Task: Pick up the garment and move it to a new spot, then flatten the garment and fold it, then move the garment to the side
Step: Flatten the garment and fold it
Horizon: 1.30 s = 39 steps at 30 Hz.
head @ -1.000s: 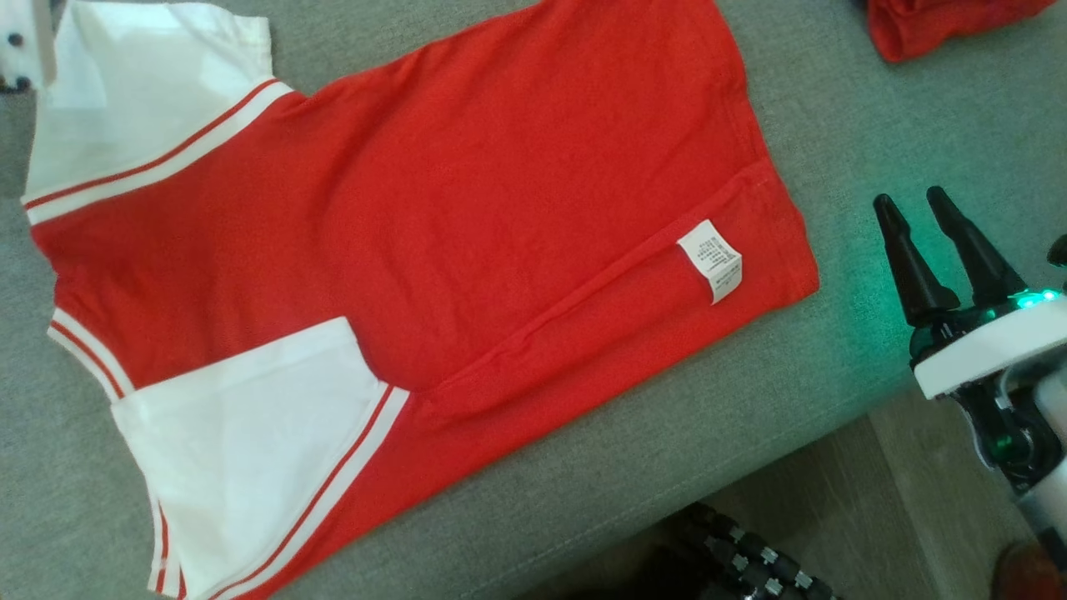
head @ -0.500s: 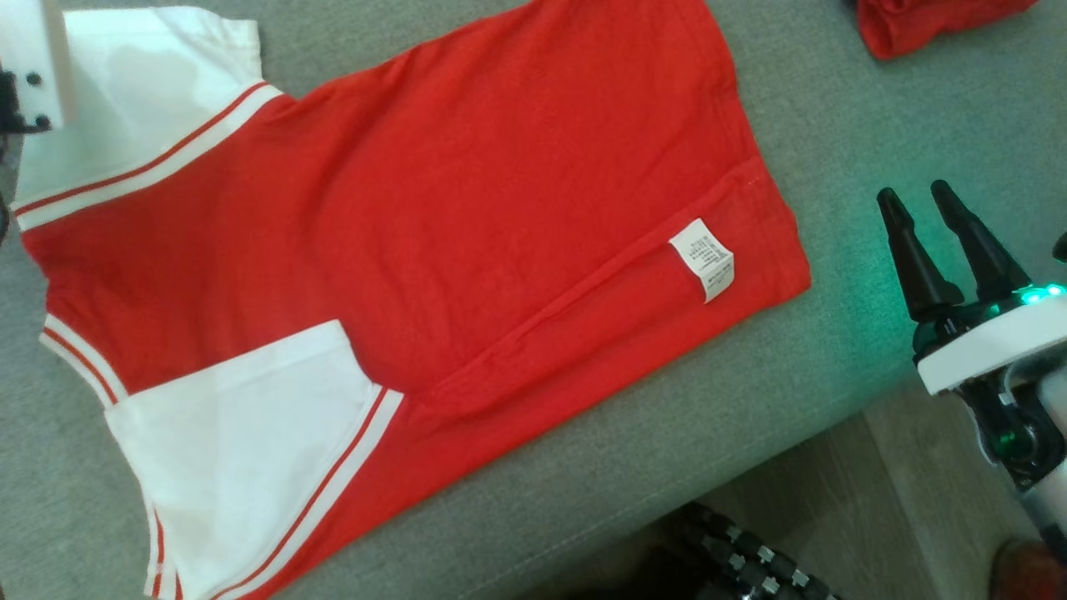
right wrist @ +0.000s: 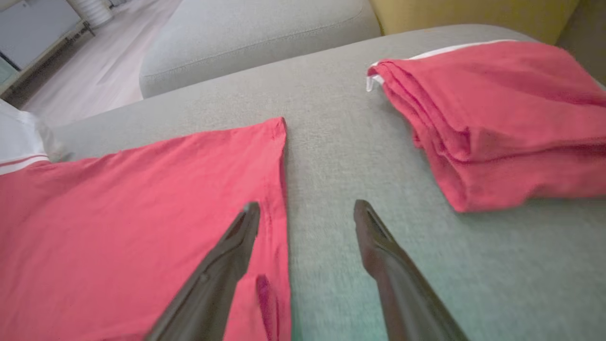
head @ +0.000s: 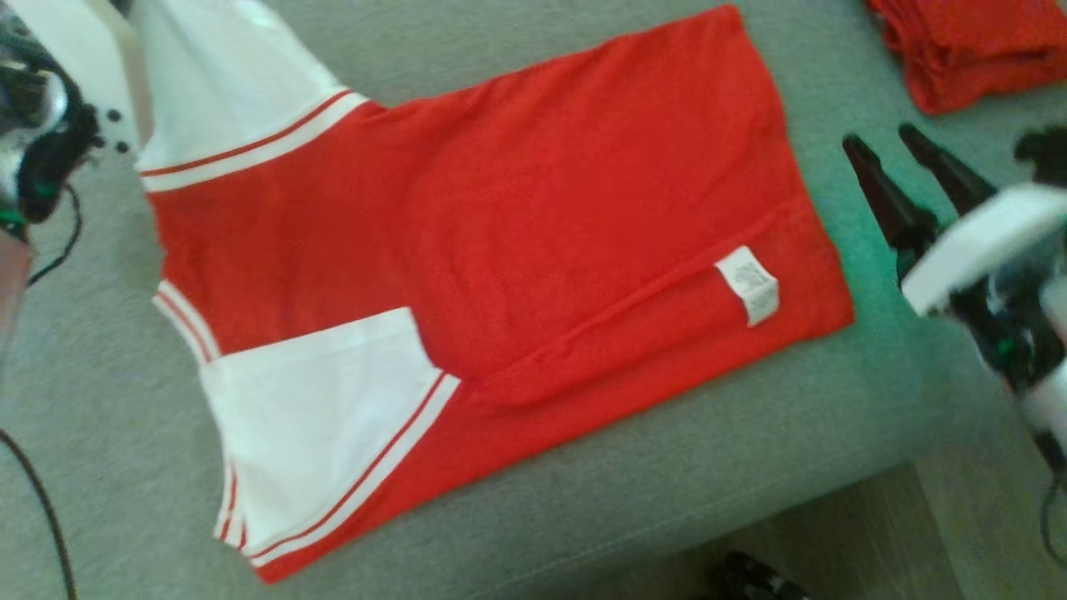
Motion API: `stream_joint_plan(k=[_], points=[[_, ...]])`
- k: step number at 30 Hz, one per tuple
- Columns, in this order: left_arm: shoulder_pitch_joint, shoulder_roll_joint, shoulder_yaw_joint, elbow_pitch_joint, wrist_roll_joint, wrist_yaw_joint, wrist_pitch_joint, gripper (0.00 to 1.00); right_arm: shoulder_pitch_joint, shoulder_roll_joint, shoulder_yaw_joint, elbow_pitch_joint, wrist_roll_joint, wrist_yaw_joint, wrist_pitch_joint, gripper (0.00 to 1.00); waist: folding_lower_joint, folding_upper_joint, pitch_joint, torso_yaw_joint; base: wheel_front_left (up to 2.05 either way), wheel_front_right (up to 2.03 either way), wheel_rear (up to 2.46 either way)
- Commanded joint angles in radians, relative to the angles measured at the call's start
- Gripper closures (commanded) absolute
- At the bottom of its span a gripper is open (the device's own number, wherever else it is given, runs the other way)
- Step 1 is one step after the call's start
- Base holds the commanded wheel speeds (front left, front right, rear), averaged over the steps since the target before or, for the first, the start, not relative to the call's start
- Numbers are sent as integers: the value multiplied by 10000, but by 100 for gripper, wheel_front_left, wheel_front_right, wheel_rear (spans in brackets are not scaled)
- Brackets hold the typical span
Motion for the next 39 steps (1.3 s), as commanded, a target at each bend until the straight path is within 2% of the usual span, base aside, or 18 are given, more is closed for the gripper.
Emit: stream_joint_plan(k=[1,5,7,11,17,25,35,36,37,39], points=[[-288,267,423,-418,16,8,-348,100,-745,-10,131,166,-153,-7,562,0,-1,0,-187,464,0,0,0],[-243,45,291,-575,176,-34,-944,100,-2307,572,553,1521,-758,-7,1582,0,-1,0,-137,880,0,0,0],[-246,-31,249,-601,228,-27,-1090,100,-2661,727,647,1959,-1035,-7,1677,0,-1,0,-122,985,0,0,0],[-276,-303,21,-690,403,-73,-1444,100,-3766,1341,883,3693,-1917,-7,1913,0,-1,0,-18,1397,0,0,0],[-397,-542,-360,-680,615,-262,-1596,100,-4777,1954,951,5721,-2493,-7,2161,0,-1,0,91,1826,0,0,0],[-616,-756,-643,-444,718,-455,-1713,100,-5522,2303,1120,6922,-2589,-7,2044,0,-1,0,128,2073,0,0,0],[-819,-964,-909,-123,732,-674,-1798,100,-6019,2292,1407,7760,-2559,-7,2022,0,-1,0,263,2233,0,0,0],[-838,-963,-917,-107,724,-685,-1797,100,-6053,2310,1420,7806,-2534,-7,2005,2,-1,0,278,2232,0,0,0],[-861,-956,-926,-97,731,-686,-1798,100,-6091,2325,1458,7858,-2539,-7,2006,10,-1,0,298,2227,0,0,0],[-901,-957,-958,-64,752,-681,-1791,100,-6148,2352,1500,7953,-2511,-7,1996,11,-1,0,329,2231,0,0,0]])
